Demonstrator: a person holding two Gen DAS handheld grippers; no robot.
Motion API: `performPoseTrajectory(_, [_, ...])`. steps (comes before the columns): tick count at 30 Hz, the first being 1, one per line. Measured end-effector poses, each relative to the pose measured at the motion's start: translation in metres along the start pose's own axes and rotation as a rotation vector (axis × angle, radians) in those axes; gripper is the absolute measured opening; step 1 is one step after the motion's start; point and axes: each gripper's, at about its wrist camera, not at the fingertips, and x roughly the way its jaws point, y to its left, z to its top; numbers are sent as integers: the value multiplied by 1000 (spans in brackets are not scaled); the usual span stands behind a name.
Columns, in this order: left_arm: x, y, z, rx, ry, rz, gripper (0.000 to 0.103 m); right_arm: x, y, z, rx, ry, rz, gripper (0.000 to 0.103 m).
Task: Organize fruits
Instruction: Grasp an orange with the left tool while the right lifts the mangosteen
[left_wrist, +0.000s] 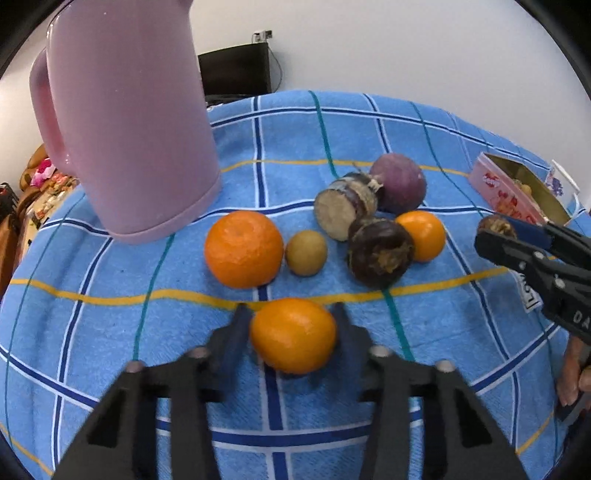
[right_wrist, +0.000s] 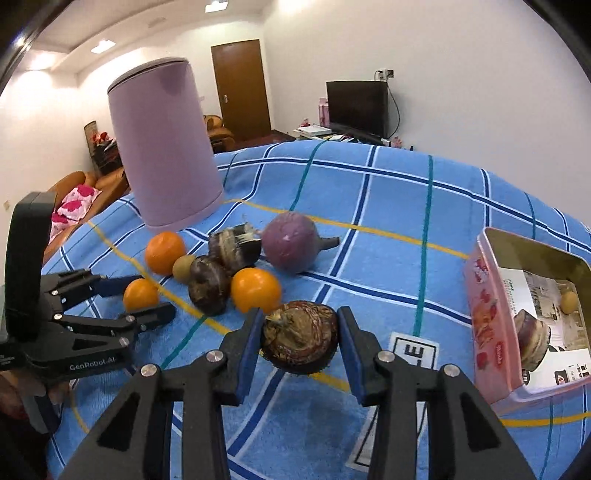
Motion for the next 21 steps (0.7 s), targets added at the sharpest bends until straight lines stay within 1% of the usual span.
performPoseTrajectory(4, [-2,-1,-2,4,-5,13,43,-3,-5,1,22,-17,-1,42])
performPoseTrajectory(7, [-8,-3,-2,-9,-27,27,43,-11,-6,0,23,-55,-15,42])
performPoseTrajectory(10, [-21,-7,5,-23,-69,22,43,-17,-6,3,18,-94,-17,42])
performPoseTrajectory(12, [-33,-14,11,-16,-112,30,43,-23,-8,5,19,-118,-15,42])
performPoseTrajectory(18, [-57,-47,32,31,-214,30,43,-38,-18,9,38,-175,10,43])
performPoseTrajectory(21, [-59,-62,40,35,-240,13,43,-47,-25,10,43,-205,6,43])
